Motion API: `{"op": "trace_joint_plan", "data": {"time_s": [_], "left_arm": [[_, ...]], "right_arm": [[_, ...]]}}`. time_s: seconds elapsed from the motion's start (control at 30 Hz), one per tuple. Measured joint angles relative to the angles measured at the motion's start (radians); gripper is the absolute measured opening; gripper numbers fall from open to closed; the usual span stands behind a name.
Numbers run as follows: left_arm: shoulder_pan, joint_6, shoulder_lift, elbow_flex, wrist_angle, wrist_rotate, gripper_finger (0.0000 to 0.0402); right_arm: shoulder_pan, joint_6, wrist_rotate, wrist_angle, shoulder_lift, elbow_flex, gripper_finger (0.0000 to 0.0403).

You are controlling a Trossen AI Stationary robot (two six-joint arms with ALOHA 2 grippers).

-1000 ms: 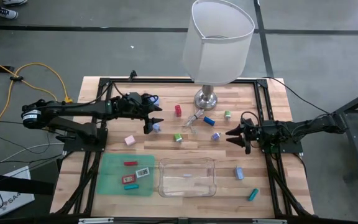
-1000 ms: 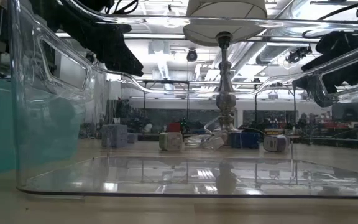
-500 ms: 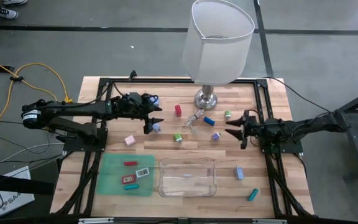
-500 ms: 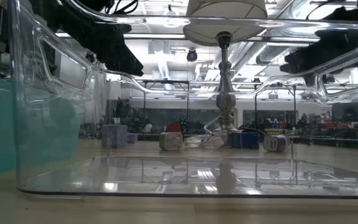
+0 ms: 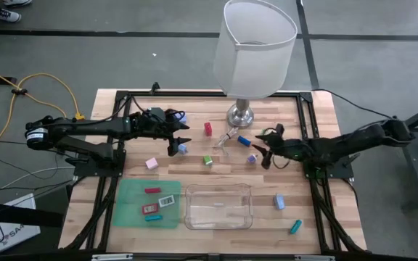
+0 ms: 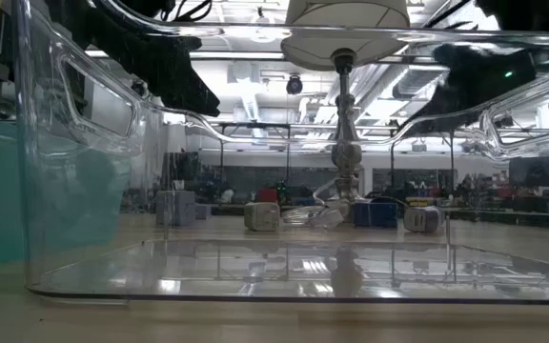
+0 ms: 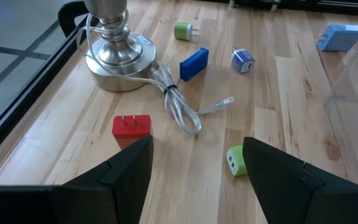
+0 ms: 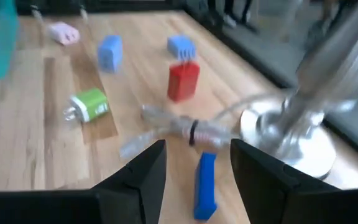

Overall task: Pick & Place Office items
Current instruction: Put the blue timer into the green bin

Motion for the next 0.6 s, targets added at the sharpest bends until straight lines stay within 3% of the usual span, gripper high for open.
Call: {"op": "trace_joint_plan", "data": {"time_s": [0.3, 0.6], "left_arm": [[0.0, 0.0, 0.0, 0.0, 0.002, 0.0, 0.0242], [0.0, 0.0, 0.0, 0.0, 0.003, 0.0, 0.0242]], "right_arm": [[-0.111, 0.183, -0.045, 0.006, 0.297, 0.014, 0.0166], [-0.143, 0.176, -0.099, 0.118, 0.395, 0.015, 0.0166]]}}
